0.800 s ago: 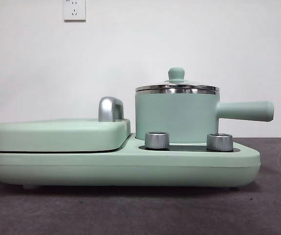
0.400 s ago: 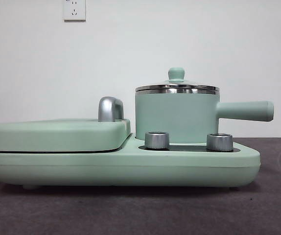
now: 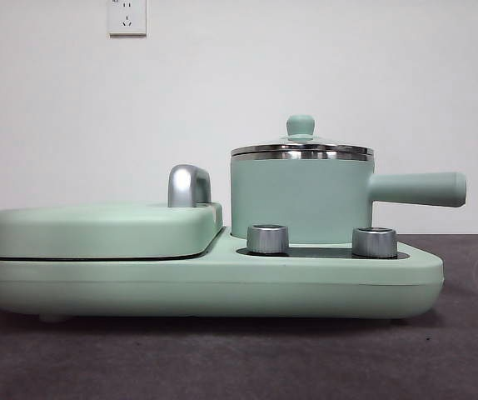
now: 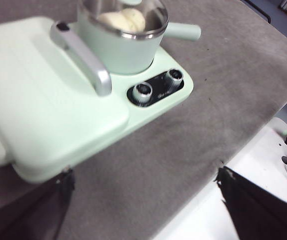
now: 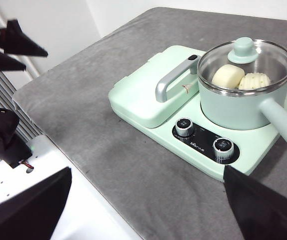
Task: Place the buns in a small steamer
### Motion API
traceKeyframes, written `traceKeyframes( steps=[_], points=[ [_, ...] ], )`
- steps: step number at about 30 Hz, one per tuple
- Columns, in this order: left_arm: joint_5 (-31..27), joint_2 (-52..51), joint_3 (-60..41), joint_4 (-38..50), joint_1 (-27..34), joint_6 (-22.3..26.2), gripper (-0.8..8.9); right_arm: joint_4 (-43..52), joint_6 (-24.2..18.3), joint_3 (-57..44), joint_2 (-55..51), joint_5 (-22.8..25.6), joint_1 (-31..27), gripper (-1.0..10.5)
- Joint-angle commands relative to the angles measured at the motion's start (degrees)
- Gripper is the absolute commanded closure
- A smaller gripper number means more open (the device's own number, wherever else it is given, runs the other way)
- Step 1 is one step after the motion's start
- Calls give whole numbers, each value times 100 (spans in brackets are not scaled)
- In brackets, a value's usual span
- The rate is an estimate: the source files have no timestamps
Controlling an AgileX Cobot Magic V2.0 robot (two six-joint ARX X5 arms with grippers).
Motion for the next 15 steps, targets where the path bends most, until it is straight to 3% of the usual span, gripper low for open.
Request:
traceKeyframes(
  steps=[1,3,7,15],
  points=[
    [-2,-168,-98,92,-44,-258,582,57,-153,37,7,-31,28,513],
    [-7,-258,-114,70,-44,-269,823,35,-160,37,9,-70,28,925],
    [-11,-284,-111,205,-44,-291,802,20,-354,37,7,-66,28,931],
    [-9,-284,-111,188,-44,-317,802,17,-330,42,7,-63,28,931]
  ],
)
